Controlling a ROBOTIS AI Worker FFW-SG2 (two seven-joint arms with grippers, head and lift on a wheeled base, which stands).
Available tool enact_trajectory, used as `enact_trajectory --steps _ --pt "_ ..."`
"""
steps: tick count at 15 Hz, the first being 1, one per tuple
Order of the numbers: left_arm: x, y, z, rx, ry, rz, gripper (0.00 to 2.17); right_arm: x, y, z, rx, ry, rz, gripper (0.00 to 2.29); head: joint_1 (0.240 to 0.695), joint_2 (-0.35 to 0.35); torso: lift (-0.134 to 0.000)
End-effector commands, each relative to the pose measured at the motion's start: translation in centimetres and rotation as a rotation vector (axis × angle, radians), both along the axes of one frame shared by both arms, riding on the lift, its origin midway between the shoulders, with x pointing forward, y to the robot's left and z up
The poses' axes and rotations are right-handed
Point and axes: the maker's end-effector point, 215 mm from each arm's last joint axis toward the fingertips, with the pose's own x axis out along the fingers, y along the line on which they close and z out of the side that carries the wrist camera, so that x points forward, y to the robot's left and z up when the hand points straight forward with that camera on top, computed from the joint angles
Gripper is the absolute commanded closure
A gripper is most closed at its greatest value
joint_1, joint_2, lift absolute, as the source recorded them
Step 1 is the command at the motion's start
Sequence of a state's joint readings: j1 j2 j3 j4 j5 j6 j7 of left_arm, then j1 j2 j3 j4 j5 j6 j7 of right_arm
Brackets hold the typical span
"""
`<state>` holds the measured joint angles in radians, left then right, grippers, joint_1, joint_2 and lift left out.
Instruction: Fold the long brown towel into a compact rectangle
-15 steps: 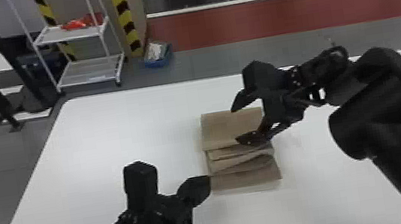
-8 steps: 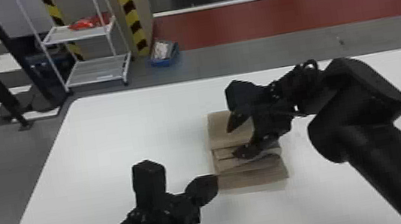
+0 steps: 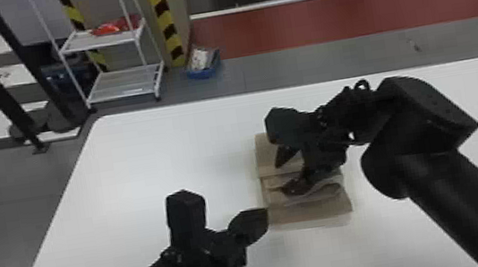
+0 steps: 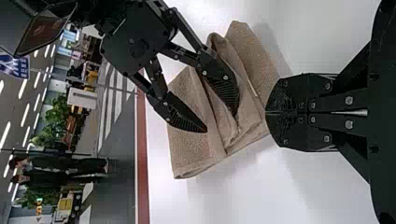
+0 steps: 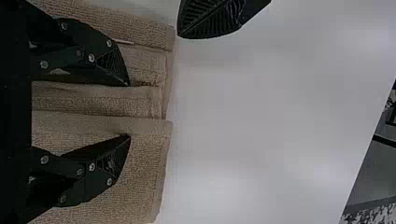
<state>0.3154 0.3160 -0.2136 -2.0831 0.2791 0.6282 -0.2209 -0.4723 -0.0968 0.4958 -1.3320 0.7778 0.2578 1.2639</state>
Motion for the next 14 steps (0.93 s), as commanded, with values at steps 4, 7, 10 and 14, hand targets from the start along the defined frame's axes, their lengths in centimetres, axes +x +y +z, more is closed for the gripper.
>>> enact_trajectory --steps 4,7,10,14 --pt "-0.1 0.0 0.0 -0.003 0.0 -0.001 1.47 0.4 -0.3 -0.9 -0.022 0.003 -0.025 0.88 0.695 0.109 -0.123" --pt "-0.1 -0.1 0.1 -0.004 -0.002 -0.001 1.47 0.8 -0.8 -0.4 -0.005 0.0 -0.047 1.53 0.695 0.105 -0.123" --pt "-0.3 -0.1 -0.1 -0.004 0.005 -0.005 1.47 2.0 -1.6 2.8 0.066 -0.051 -0.084 1.53 0.695 0.1 -0.123" --pt "-0.4 -0.4 0.0 -0.009 0.006 -0.01 1.47 3.1 -3.1 7.2 0.146 -0.095 -0.119 1.53 0.695 0.083 -0.123"
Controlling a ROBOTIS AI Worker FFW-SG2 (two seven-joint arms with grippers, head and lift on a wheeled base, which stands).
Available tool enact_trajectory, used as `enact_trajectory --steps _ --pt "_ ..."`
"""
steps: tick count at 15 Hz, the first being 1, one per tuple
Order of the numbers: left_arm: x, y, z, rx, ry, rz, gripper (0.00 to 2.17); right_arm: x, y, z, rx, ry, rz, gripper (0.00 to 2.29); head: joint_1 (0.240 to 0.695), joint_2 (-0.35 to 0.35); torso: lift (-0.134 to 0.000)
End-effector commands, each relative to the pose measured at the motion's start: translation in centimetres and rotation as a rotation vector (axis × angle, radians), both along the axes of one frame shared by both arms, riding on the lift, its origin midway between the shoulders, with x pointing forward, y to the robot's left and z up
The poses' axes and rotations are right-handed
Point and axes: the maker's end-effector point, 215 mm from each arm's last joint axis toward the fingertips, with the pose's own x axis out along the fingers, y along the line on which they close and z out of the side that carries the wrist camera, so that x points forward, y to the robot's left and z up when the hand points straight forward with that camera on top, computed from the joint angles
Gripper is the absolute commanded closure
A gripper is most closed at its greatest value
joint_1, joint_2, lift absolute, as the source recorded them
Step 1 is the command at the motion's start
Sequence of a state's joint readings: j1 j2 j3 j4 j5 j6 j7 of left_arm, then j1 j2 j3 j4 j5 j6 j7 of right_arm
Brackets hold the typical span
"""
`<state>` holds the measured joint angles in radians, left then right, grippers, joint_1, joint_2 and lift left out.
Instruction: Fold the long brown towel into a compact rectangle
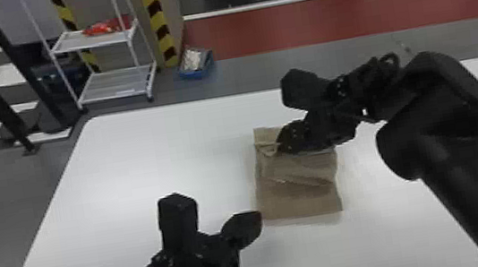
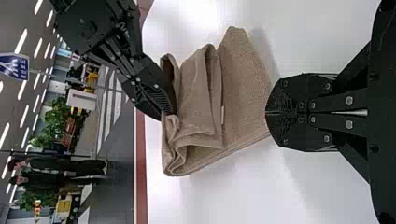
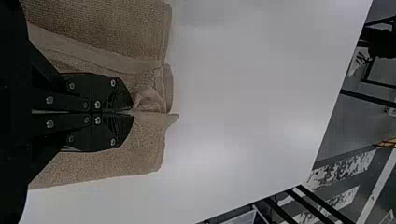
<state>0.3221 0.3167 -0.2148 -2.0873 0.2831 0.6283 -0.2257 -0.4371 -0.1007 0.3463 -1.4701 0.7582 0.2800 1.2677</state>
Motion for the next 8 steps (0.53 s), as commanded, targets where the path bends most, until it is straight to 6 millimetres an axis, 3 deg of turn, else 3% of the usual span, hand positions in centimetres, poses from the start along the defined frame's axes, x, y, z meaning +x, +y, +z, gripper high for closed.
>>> enact_trajectory --steps 1,6,8 --pt "-0.1 -0.6 0.2 -0.009 0.0 -0.008 1.47 -0.2 -0.4 1.3 0.029 -0.002 -0.011 1.53 0.695 0.077 -0.123" --pt "-0.1 -2.4 0.9 -0.026 -0.011 -0.039 1.47 -1.7 0.8 -1.1 0.003 0.033 0.019 1.53 0.695 0.059 -0.123" --pt "0.2 -3.3 1.6 -0.058 -0.013 -0.051 1.47 -1.6 0.5 -1.1 0.008 0.035 0.011 1.53 0.695 0.056 -0.123"
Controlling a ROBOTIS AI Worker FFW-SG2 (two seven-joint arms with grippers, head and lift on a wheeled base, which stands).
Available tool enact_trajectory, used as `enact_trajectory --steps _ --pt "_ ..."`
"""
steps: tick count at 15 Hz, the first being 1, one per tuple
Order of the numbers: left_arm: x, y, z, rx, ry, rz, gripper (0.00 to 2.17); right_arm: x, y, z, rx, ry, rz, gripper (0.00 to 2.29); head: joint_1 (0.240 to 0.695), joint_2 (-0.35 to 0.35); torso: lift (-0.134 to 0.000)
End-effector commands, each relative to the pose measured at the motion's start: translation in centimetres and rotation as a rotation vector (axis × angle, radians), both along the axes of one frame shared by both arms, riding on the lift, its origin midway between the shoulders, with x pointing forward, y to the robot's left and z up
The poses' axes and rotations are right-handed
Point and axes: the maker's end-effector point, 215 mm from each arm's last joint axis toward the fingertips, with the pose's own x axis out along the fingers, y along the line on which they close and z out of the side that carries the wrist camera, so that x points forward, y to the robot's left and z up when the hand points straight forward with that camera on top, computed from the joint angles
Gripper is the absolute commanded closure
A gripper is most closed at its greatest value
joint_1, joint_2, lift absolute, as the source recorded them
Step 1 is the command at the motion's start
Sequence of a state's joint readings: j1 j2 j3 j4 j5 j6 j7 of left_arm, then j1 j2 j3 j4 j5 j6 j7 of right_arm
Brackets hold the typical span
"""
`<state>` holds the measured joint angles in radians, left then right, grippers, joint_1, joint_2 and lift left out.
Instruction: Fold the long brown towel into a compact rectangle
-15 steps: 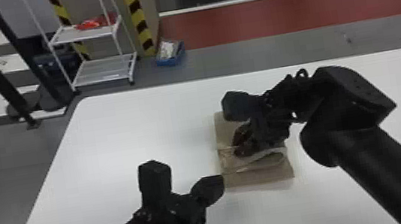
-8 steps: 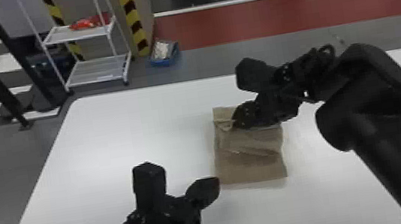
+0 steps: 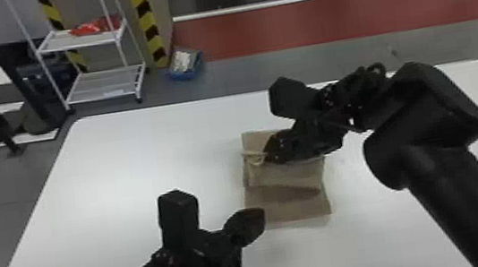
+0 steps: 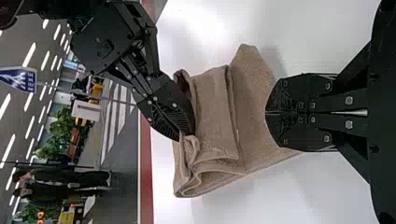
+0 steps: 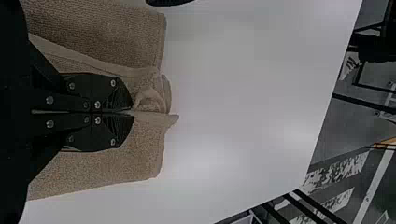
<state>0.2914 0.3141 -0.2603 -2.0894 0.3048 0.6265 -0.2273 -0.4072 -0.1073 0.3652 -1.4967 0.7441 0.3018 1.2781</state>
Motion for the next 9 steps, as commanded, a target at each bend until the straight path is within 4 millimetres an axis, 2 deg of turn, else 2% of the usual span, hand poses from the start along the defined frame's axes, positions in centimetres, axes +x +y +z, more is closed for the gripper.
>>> enact_trajectory --steps 1,5,9 --pt "0.3 -1.1 0.3 -0.034 0.006 -0.011 1.48 -0.1 0.0 0.5 0.01 0.003 -0.003 1.53 0.695 0.052 -0.123" --pt "0.7 -3.2 -2.1 -0.016 0.042 -0.043 1.47 -0.1 0.1 0.8 0.01 0.002 -0.006 1.53 0.695 0.029 -0.123" --pt "1.3 -3.6 -3.5 0.018 0.046 -0.036 1.48 -0.1 0.3 1.3 0.019 0.004 -0.003 1.53 0.695 0.013 -0.123"
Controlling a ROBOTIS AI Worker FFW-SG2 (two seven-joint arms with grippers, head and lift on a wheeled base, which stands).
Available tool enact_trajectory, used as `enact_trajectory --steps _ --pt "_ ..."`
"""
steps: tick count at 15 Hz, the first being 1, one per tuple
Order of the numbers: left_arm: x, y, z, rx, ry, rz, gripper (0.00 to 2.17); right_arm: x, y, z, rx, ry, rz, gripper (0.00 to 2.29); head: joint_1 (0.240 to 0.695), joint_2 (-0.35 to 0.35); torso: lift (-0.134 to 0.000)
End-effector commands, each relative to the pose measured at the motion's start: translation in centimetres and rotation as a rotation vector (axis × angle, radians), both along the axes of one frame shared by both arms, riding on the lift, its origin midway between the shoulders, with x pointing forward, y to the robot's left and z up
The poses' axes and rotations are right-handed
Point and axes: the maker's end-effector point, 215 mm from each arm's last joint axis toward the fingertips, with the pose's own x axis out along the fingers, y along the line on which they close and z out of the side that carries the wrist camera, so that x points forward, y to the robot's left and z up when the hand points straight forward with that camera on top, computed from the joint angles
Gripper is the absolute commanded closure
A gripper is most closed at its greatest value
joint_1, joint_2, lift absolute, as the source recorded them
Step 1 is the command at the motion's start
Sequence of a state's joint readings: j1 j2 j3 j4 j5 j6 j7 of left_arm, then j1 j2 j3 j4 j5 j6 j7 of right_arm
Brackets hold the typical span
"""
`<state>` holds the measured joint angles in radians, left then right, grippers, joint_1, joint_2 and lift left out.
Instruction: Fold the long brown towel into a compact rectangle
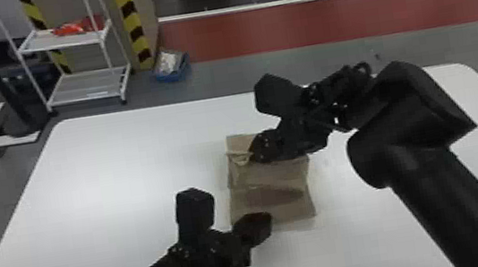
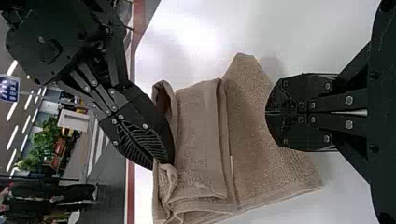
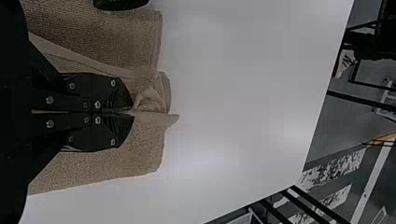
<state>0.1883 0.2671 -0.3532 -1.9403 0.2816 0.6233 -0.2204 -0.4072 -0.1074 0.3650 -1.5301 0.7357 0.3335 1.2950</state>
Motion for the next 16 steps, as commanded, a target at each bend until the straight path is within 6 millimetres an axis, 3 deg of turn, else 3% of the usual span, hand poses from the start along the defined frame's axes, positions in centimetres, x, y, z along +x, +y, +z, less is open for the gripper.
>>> enact_trajectory --steps 1,8,12,16 --pt "0.4 0.0 -0.3 0.012 -0.004 0.004 1.48 0.0 0.1 0.2 0.004 -0.001 0.003 1.53 0.695 0.011 -0.123" --pt "0.7 -0.5 -0.6 0.03 -0.012 0.004 1.48 -2.2 0.9 2.2 0.032 0.021 0.009 1.53 0.695 0.017 -0.123" --pt "0.7 -0.7 -0.7 0.034 -0.013 0.003 1.48 -3.5 1.2 1.2 0.014 0.034 0.033 1.53 0.695 0.021 -0.123" --pt "0.7 -0.7 -0.7 0.033 -0.016 0.004 1.48 -3.5 1.0 -1.9 -0.025 0.073 0.026 1.53 0.695 0.014 -0.123"
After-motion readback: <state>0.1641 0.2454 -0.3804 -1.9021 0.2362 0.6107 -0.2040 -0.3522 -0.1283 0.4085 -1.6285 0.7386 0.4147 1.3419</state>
